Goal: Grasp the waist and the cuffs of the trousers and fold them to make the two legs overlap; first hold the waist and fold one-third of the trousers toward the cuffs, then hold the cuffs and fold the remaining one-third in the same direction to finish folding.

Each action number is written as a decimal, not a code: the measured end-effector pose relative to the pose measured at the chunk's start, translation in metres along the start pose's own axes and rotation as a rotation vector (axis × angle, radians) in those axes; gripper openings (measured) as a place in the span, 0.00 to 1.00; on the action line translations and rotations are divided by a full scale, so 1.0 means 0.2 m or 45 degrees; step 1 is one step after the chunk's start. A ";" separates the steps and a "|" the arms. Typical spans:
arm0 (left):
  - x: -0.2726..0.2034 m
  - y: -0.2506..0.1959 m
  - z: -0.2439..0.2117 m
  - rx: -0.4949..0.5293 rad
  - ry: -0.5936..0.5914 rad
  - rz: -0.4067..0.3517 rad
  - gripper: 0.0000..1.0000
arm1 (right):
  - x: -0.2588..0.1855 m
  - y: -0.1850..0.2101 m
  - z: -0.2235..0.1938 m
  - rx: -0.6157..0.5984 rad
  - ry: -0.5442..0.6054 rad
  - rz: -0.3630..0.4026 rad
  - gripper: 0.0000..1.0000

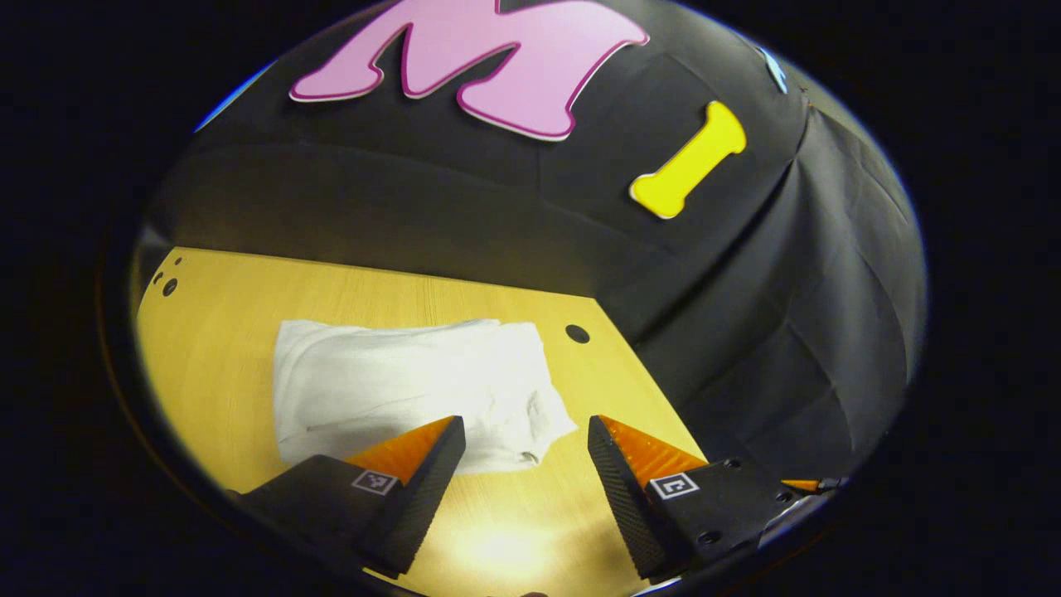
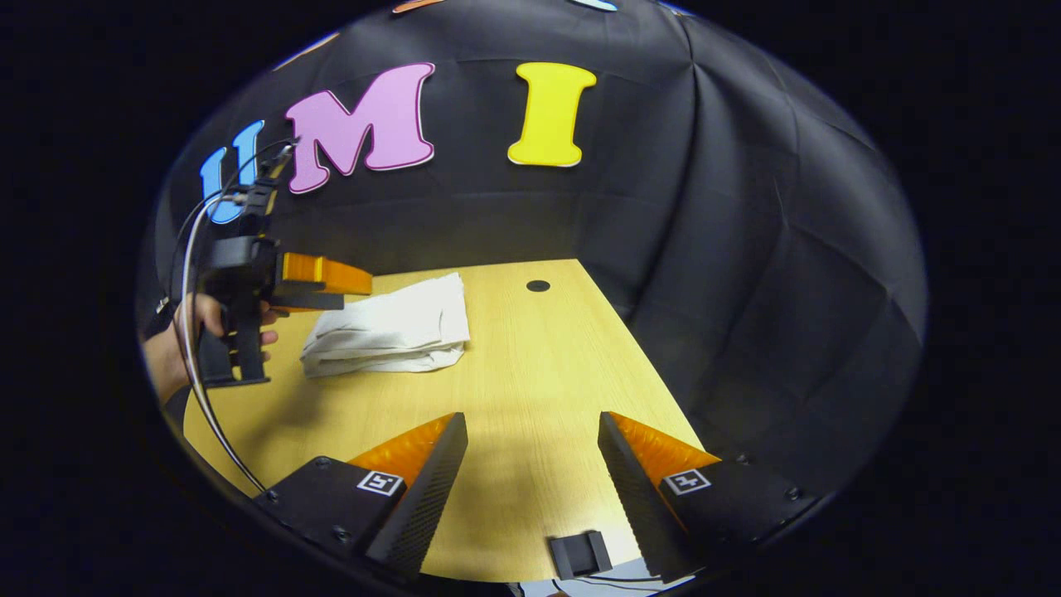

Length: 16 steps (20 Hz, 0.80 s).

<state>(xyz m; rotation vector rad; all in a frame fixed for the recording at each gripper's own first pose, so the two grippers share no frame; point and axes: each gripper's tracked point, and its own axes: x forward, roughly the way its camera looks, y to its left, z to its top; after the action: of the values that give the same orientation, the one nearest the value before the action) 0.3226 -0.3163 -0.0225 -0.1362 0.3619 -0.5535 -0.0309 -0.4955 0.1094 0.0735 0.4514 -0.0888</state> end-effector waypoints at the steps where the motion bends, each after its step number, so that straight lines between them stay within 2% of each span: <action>1: -0.12 0.02 -0.01 0.025 -0.040 0.022 0.94 | -0.03 0.04 0.02 -0.001 -0.015 0.007 0.98; 7: -0.85 0.13 -0.06 0.078 -0.298 0.188 0.95 | -0.26 0.34 0.06 0.017 -0.095 0.090 0.98; 10: -1.22 0.08 -0.08 0.055 -0.423 0.190 0.95 | -0.39 0.49 0.03 0.029 -0.137 0.167 0.98; 16: -1.66 0.21 -0.25 -0.002 -0.503 0.349 0.95 | -0.58 0.64 -0.11 0.062 -0.154 0.246 0.97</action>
<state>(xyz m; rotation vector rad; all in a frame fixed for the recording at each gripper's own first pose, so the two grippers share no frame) 0.0622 -0.1045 0.0200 -0.1896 -0.0056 -0.2458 -0.1305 -0.3579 0.1466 0.1587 0.3192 0.0854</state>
